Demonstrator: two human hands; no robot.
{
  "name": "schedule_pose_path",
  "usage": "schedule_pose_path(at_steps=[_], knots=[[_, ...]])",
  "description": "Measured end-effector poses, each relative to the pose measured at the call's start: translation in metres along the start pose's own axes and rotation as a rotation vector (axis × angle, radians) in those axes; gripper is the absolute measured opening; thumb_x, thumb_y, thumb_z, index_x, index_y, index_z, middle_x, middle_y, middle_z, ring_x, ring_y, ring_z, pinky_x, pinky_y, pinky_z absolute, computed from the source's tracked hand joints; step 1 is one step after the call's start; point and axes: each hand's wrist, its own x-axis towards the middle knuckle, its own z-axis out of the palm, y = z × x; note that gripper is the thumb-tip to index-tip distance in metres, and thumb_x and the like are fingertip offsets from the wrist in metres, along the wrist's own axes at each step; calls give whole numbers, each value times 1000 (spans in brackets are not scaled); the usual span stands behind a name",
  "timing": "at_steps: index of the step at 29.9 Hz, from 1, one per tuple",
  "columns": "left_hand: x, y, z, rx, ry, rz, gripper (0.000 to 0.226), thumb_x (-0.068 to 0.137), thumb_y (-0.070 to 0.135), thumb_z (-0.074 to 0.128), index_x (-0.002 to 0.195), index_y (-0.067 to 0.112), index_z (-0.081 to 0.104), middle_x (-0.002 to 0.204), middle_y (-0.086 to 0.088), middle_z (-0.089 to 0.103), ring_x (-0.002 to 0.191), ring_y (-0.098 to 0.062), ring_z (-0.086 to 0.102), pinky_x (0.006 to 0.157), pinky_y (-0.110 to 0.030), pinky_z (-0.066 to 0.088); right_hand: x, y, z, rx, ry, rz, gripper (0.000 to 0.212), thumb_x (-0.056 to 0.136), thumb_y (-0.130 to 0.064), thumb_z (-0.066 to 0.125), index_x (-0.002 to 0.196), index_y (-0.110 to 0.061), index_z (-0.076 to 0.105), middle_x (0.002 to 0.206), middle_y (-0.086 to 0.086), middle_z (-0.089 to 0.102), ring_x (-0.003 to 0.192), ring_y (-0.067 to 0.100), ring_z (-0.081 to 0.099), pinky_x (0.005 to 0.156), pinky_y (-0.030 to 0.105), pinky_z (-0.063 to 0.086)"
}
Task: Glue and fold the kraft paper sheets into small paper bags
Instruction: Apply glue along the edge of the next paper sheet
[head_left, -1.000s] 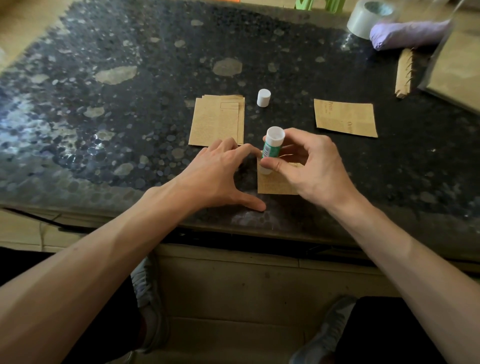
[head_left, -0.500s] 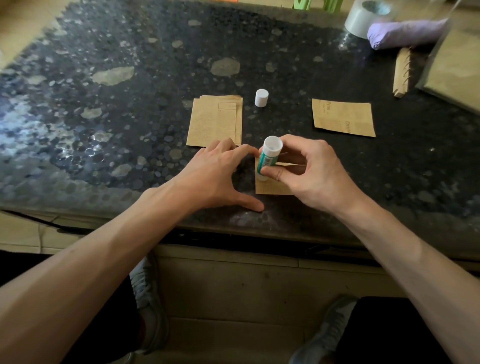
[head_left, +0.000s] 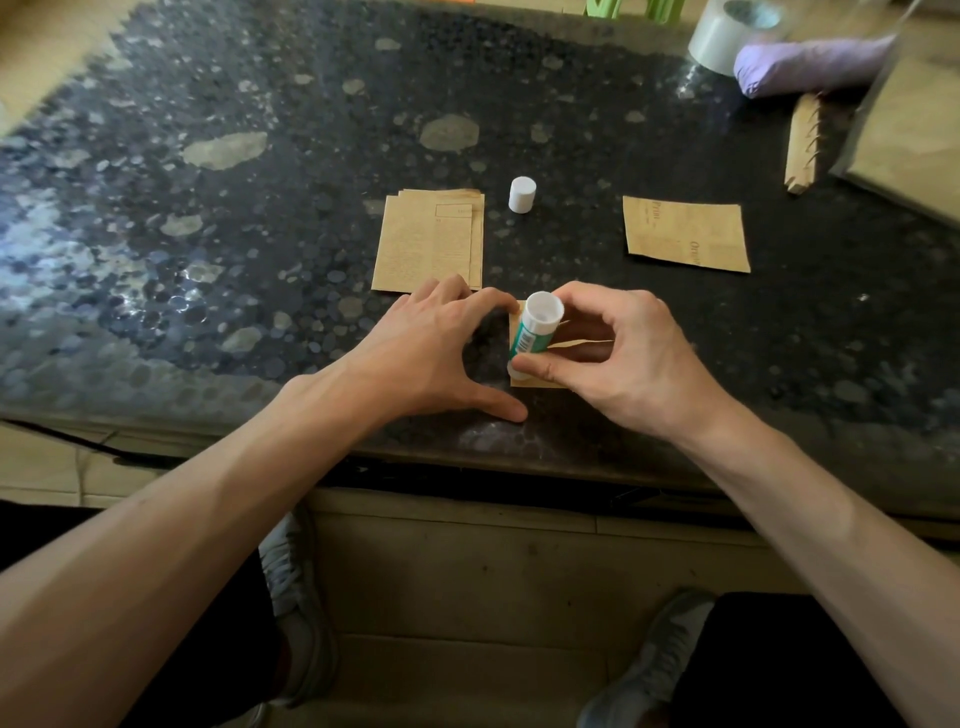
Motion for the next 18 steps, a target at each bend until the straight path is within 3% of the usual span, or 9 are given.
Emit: schedule_pose_path(at_steps=[6, 14, 18], knots=[[-1, 0, -1, -5, 5, 1, 107, 53, 88, 65, 145, 42, 35, 115, 11, 39, 110, -10, 35, 98, -34, 37, -1, 2, -1, 14, -47, -10, 39, 84, -32, 85, 118, -19, 73, 111, -9, 76, 106, 4, 72, 95, 36, 61], [-1, 0, -1, -6, 4, 3, 107, 54, 87, 68, 146, 42, 36, 113, 12, 38, 112, -12, 39, 98, -35, 39, -3, 0, -3, 23, -88, -19, 41, 85, -31, 84, 123, -22, 72, 113, -14, 75, 108, -2, 70, 97, 29, 58], [-2, 1, -2, 7, -8, 1, 107, 55, 87, 65, 147, 42, 34, 113, 12, 36, 114, -12, 39, 98, -35, 38, -1, 1, -6, 67, -106, -1, 33, 86, -27, 84, 116, -19, 74, 108, -12, 76, 103, -1, 72, 92, 20, 57]])
